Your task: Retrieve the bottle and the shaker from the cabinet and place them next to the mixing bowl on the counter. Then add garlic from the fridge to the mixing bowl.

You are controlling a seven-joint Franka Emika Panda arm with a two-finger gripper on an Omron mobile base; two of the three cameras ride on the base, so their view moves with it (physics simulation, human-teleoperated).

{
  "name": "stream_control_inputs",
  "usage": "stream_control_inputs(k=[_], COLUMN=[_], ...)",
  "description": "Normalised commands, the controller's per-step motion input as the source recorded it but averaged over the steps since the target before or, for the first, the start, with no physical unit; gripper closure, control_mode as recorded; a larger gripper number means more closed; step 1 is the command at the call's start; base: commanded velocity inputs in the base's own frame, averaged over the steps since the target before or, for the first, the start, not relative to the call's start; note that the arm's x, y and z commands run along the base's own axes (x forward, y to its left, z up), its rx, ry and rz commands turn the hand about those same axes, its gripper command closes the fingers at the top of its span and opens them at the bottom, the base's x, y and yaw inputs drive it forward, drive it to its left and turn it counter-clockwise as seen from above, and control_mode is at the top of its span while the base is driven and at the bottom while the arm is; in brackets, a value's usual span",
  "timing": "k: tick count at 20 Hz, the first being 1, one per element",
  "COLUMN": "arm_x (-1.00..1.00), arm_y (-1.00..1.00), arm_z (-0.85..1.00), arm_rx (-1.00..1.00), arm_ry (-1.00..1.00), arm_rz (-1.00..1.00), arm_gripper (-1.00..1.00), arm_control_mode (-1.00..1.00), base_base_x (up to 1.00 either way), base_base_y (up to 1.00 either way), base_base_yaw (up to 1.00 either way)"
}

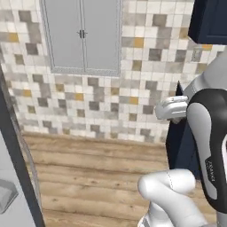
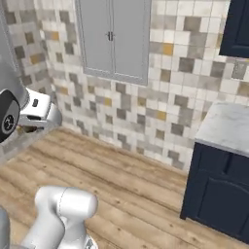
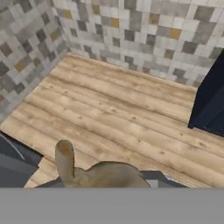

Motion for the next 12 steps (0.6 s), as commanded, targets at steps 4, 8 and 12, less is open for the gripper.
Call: stream_control_inputs(k=[4,8,12], arm_x=[0.00,0.00,0.00], arm_y=[0.00,0.00,0.00], arm_z=[0.00,0.00,0.00], arm_rx=[0.00,0.00,0.00], arm_ry=[0.00,0.00,0.00], arm_rz=[0.00,0.00,0.00], arm_gripper=[1.00,1.00,1.00], arm_control_mode=[1.00,1.00,1.00], base_base_x=[0.00,0.00,0.25], base_base_y=[-0.57,-0.57,-0.74], base_base_yaw=[-0.78,-0.76,-0.61])
